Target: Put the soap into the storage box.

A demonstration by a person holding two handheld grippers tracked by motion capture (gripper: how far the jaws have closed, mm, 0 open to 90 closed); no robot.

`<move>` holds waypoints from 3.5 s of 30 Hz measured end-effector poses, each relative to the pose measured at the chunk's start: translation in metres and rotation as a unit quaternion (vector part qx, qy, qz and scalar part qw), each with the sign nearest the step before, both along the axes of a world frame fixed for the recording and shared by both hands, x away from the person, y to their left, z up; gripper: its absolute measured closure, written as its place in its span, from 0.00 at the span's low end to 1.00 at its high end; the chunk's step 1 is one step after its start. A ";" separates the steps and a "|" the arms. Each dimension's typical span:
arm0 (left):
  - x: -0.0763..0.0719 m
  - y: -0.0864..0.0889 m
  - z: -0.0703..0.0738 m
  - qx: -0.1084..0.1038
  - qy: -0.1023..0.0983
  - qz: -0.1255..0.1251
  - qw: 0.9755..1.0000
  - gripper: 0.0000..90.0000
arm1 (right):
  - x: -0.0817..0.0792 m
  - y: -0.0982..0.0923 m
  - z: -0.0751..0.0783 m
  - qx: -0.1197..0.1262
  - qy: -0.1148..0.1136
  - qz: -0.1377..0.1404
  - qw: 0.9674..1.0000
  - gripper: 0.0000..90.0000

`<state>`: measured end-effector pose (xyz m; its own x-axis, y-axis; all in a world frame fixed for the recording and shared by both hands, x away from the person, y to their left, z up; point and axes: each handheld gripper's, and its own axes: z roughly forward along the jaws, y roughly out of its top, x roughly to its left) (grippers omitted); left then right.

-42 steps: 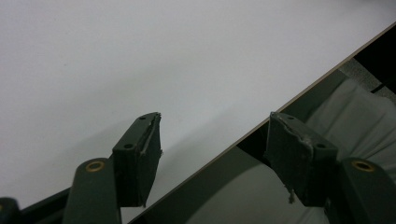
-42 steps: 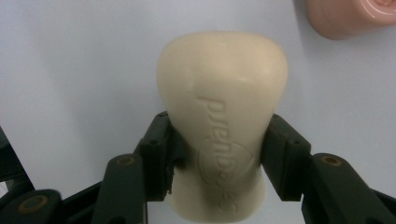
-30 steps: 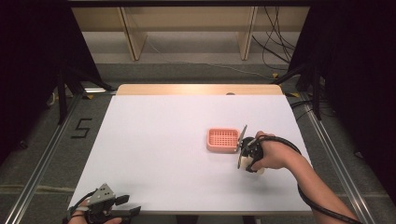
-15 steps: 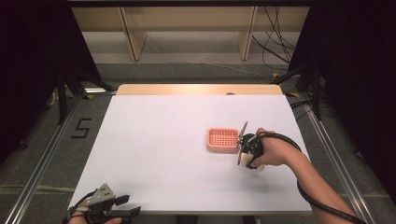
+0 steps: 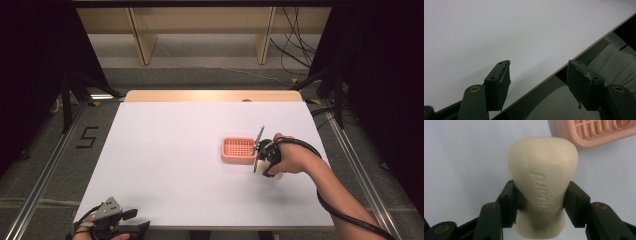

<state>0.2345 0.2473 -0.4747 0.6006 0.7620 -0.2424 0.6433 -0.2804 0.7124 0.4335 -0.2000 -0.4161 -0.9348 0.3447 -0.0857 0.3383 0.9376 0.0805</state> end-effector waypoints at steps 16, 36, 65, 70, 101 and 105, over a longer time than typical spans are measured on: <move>0.004 -0.004 -0.001 -0.005 0.006 0.001 1.000 0.39 | 0.008 0.001 0.004 0.003 -0.002 -0.004 1.000 0.56; 0.003 -0.004 -0.002 -0.003 -0.002 0.002 1.000 0.39 | 0.018 0.002 0.015 -0.009 -0.008 -0.001 1.000 0.56; 0.001 -0.001 -0.001 0.002 -0.002 0.003 1.000 0.39 | 0.035 0.017 0.025 -0.012 -0.012 0.010 1.000 0.56; 0.002 -0.001 -0.001 0.007 -0.003 0.003 1.000 0.39 | 0.037 0.019 0.026 -0.016 -0.010 0.006 1.000 0.56; 0.001 -0.001 -0.001 0.003 -0.001 0.000 1.000 0.39 | 0.049 0.028 0.031 -0.017 -0.030 0.029 0.999 0.56; 0.001 -0.001 -0.001 0.008 -0.004 0.001 1.000 0.39 | 0.051 0.030 0.031 -0.014 -0.028 0.031 0.999 0.56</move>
<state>0.2356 0.2463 -0.4756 0.6000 0.7675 -0.2257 0.6389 -0.2900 0.7125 0.4842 -0.1700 -0.3847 -0.9474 0.2838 -0.1477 0.2760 0.9585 0.0711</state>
